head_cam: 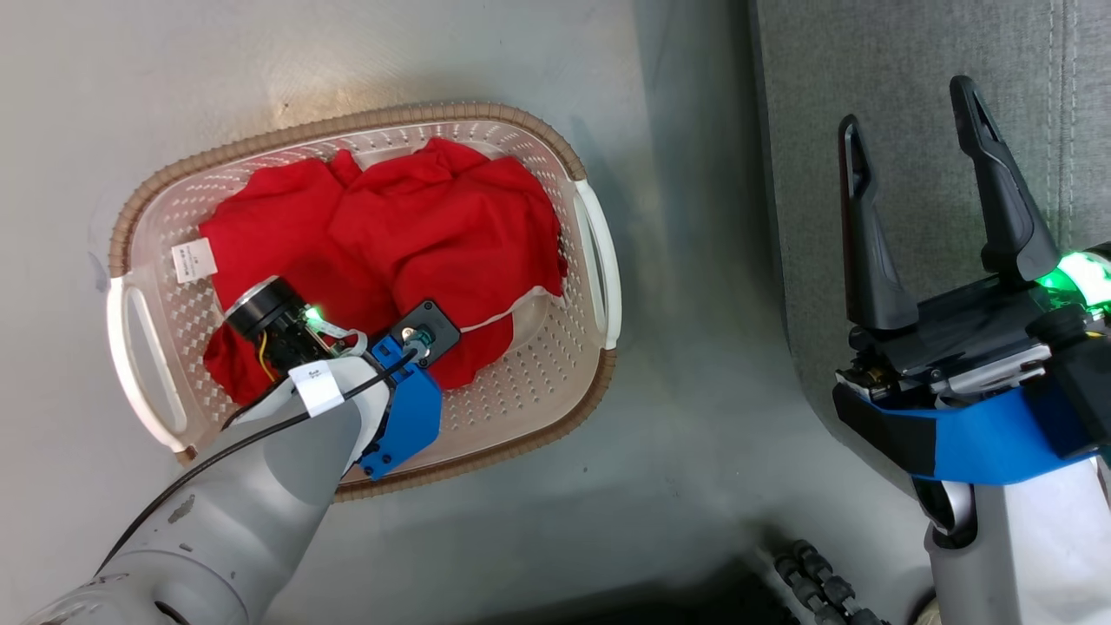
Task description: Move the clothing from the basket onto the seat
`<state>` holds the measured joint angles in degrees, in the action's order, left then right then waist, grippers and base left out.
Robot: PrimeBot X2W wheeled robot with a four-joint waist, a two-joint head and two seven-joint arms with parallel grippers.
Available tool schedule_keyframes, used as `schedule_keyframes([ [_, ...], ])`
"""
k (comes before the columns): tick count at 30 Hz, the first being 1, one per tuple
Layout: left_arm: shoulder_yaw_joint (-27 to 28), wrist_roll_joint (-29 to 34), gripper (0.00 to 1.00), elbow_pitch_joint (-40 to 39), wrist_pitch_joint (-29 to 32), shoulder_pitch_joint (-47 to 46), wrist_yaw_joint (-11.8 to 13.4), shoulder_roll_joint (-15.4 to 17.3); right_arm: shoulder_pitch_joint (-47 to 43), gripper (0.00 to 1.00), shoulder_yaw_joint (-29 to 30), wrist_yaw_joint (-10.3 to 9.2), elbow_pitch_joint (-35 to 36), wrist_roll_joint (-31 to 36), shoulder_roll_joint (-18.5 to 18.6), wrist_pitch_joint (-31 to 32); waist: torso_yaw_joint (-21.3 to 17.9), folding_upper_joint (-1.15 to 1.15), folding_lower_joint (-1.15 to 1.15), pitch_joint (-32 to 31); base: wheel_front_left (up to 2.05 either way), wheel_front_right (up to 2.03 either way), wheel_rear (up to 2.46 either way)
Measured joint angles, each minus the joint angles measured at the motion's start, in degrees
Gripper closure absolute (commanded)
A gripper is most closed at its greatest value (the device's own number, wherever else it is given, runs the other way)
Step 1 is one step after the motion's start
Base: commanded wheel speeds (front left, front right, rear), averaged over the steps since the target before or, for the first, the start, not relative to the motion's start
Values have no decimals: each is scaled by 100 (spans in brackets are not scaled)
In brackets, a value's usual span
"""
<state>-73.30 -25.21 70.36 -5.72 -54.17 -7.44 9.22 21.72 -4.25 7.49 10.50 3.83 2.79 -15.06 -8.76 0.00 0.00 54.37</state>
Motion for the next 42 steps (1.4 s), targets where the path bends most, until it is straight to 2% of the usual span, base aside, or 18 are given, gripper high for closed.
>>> schedule_keyframes([
  [9, -3, -125, 100, -37, -477, 144, 0, -142, 16, 0, -5, 0, -153, -71, 1, 0, 109, 0, 0, -407, 0, 0, 0],
  [22, 65, -490, 100, -326, -917, 515, 0, -341, -55, 0, 1, 0, -675, -74, 25, 0, 486, 0, -1, -1607, 0, 0, 0],
  [30, 665, -380, 100, -1332, -926, 928, 227, -2, -280, 0, -8, 0, -947, -113, 92, 0, 696, 0, -1, -2412, 0, 0, 0],
  [42, 1857, 151, 100, -2904, -926, 1659, 590, 399, -744, 0, -25, 0, -1199, -248, 111, -1, 854, 0, -1, -3546, 0, 0, 0],
])
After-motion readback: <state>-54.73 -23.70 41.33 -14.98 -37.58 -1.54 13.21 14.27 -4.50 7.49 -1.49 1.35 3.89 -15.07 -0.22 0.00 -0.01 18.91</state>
